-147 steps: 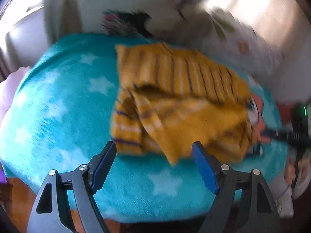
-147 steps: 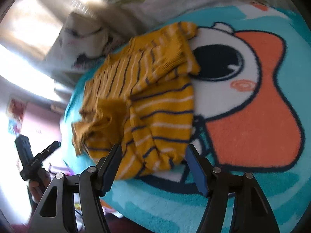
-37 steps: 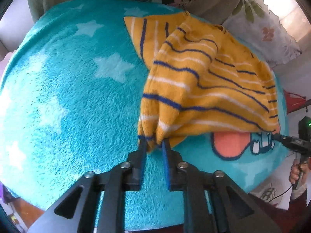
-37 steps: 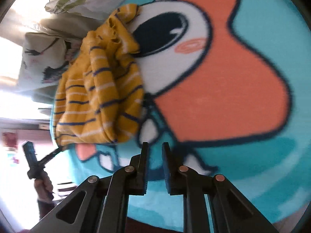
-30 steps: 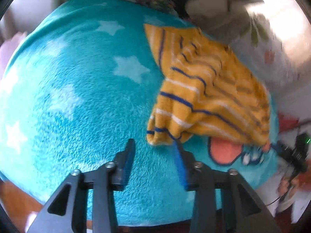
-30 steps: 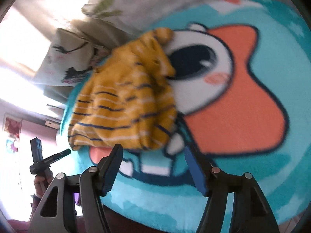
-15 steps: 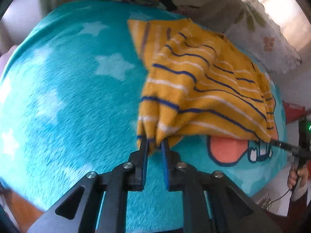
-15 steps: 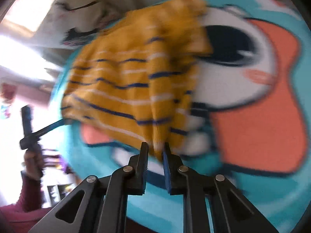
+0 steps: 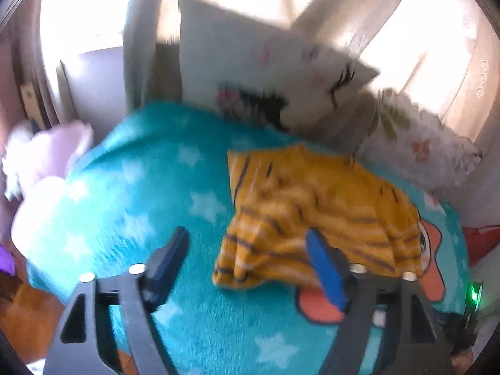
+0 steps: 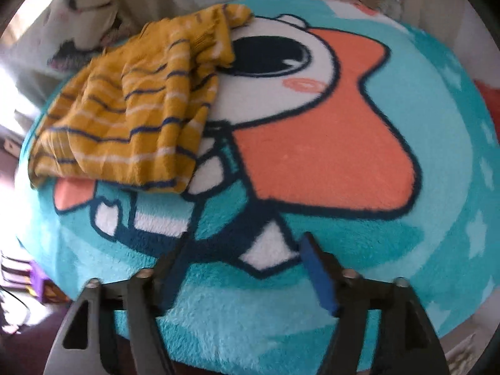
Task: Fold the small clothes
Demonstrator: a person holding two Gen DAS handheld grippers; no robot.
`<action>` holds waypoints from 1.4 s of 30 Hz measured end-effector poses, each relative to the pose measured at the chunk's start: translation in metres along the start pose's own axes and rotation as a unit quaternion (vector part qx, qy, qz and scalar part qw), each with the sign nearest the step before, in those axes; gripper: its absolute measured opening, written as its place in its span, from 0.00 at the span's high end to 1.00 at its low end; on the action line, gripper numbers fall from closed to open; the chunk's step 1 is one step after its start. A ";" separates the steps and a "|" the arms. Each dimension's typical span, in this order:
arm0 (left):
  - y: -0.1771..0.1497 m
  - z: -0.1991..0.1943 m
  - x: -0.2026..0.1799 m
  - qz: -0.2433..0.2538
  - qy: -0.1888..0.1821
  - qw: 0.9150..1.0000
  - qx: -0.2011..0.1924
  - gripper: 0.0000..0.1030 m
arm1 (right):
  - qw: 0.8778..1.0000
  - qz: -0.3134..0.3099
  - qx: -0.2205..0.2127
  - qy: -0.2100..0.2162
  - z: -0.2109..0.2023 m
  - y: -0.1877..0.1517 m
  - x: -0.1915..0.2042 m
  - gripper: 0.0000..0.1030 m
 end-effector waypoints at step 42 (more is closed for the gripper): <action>0.020 0.056 0.077 -0.012 0.031 0.998 0.053 0.08 | 0.988 -0.046 -0.108 0.104 -0.054 0.172 0.161 0.43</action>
Point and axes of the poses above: each gripper's, at about its wrist camera, not at the fingertips, and z roughly the way its jaws point, x to its left, y to its top, the point moved 10 cm from there along z, roughly the way its jaws point, and after that the axes turned 14 degrees about -z, right-handed, at the moved point
